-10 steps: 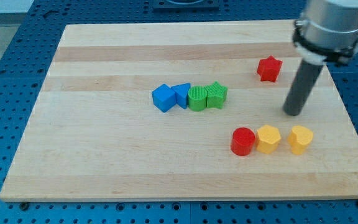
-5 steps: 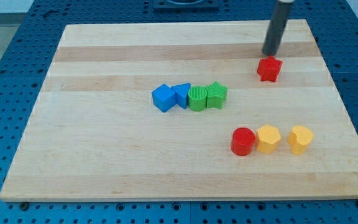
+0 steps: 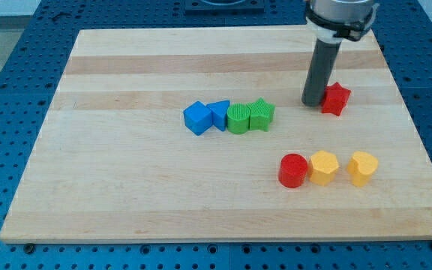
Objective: Move the red star to the left side of red circle
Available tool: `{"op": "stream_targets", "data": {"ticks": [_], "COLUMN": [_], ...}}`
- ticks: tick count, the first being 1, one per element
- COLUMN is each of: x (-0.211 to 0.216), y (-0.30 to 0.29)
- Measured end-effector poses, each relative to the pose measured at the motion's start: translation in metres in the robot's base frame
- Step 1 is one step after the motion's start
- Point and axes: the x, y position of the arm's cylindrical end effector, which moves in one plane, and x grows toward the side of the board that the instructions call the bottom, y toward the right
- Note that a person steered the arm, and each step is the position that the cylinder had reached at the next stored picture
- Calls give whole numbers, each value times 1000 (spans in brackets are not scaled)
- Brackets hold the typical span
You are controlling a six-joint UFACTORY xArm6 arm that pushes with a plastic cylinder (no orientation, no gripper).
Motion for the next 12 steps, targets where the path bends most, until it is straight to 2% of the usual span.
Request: {"op": "stream_targets", "data": {"ticks": [1, 2, 3, 4, 5, 7, 10, 11, 12], "x": [-25, -32, -23, 9, 23, 0, 65, 51, 47], "y": [2, 20, 24, 23, 22, 32, 32, 38, 77]}}
